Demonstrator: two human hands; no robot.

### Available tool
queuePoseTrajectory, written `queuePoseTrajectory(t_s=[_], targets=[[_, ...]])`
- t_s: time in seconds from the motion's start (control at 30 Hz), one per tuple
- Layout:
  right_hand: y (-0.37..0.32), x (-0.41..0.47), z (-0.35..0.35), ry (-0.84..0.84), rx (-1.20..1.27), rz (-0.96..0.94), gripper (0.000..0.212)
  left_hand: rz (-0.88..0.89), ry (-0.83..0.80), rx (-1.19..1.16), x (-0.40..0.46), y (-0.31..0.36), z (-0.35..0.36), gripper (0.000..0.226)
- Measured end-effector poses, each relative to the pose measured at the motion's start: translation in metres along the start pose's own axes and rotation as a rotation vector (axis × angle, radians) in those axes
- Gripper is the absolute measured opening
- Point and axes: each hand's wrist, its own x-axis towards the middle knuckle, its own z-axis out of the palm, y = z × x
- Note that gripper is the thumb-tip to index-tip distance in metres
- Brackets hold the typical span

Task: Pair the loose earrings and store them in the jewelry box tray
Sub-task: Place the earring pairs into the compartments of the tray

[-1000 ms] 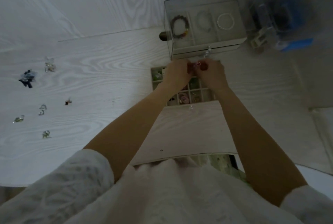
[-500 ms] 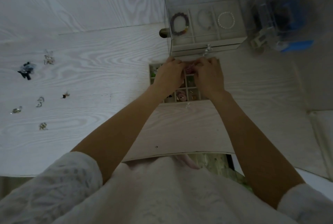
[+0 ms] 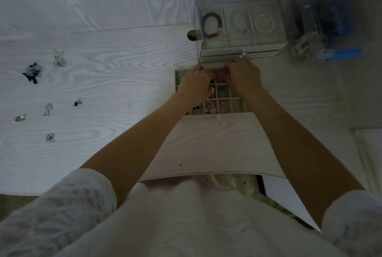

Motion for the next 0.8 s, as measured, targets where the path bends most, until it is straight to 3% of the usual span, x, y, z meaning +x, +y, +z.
queuePoseTrajectory(t_s=[0.3,0.53,0.67,0.8], targets=[[0.008,-0.004,0.005,0.047,-0.001,-0.01,0.021,-0.021,0.042,-0.041,0.003,-0.001,0.0,0.035],[0.014,-0.011,0.003,0.171,-0.018,-0.179,0.012,0.03,0.051,-0.011,0.003,-0.003,0.002,0.038],[0.011,-0.02,0.001,0.238,0.189,-0.084,0.019,0.026,0.059,-0.028,0.004,-0.003,0.004,0.038],[0.005,-0.022,0.006,0.243,0.234,-0.019,0.019,0.02,0.069,-0.04,0.005,-0.004,0.005,0.037]])
